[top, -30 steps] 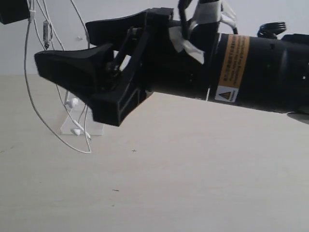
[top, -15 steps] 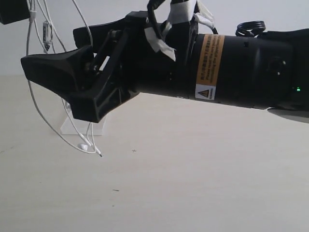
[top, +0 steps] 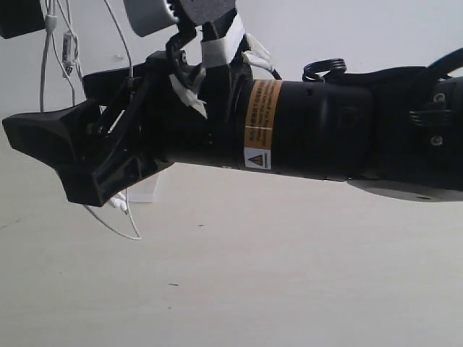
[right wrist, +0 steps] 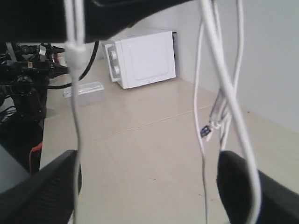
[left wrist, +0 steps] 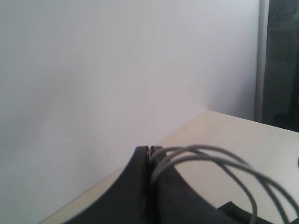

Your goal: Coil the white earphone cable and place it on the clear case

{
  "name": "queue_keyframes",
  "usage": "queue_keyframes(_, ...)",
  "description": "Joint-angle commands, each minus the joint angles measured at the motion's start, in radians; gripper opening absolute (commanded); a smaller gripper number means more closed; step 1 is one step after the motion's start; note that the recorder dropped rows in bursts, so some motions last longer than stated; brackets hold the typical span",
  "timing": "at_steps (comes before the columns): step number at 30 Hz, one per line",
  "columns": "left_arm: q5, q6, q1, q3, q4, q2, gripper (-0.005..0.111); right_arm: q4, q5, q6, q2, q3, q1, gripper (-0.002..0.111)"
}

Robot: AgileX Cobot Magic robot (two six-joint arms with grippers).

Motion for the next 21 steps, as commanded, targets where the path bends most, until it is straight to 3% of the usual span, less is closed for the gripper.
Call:
queue_keyframes(1,0.013,-0.009,0.002,-0.006,0.001,0.001,0.0,0.038,0.02,-0.01,0.028,-0.015,0.003,0.076)
queue_keyframes(21,0.03,-0.013,0.002,-0.006,0.001,-0.001,0.0,0.181,0.242,-0.131,0.039,-0.015,0.003,0.075)
